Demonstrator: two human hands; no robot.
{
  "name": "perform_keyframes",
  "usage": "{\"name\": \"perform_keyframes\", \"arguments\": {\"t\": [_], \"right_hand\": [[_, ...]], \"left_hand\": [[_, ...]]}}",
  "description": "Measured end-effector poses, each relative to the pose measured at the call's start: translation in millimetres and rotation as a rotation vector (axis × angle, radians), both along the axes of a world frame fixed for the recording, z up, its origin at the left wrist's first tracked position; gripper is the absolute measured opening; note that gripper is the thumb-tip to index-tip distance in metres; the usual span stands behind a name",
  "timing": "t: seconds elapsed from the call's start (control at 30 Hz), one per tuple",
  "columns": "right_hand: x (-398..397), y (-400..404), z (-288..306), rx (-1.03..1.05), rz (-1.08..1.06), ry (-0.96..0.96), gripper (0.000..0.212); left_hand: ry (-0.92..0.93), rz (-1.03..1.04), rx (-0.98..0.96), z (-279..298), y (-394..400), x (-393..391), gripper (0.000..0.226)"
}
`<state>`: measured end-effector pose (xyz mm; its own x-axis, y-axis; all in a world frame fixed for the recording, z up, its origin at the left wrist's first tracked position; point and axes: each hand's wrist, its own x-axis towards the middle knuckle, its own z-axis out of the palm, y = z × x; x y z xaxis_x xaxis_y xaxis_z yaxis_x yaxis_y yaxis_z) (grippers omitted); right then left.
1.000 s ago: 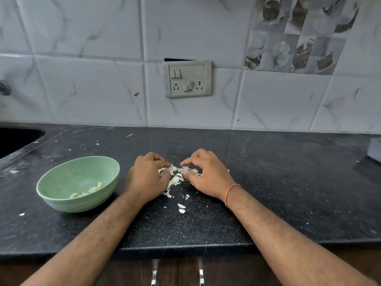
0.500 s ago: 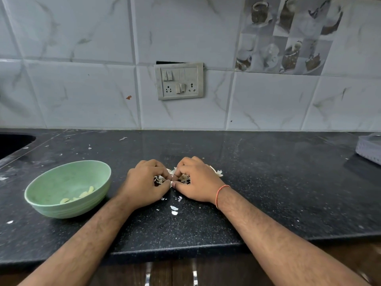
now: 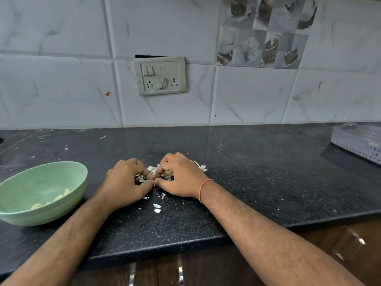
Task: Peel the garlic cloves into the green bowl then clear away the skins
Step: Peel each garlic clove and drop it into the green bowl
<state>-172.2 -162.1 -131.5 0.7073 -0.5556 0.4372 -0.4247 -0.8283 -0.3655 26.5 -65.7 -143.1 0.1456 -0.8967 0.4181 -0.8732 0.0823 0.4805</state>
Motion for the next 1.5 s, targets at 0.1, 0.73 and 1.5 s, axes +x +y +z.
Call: {"name": "perform_keyframes", "arguments": {"t": [0.1,0.73,1.5], "right_hand": [[0.6,-1.8,-0.5,0.005,0.002,-0.007,0.011],[0.9,3.0,8.1,0.127,-0.037,-0.380,0.030],[-11.7,4.2,23.3,0.169,-0.136,-0.166,0.018]], "left_hand": [[-0.025,-0.011,0.029,-0.8,0.1,0.6,0.009],[0.588,0.010,-0.197,15.8,1.8,-13.2,0.017],[0.229,-0.094,-0.235,17.3,-2.8,-15.0,0.026]]}}
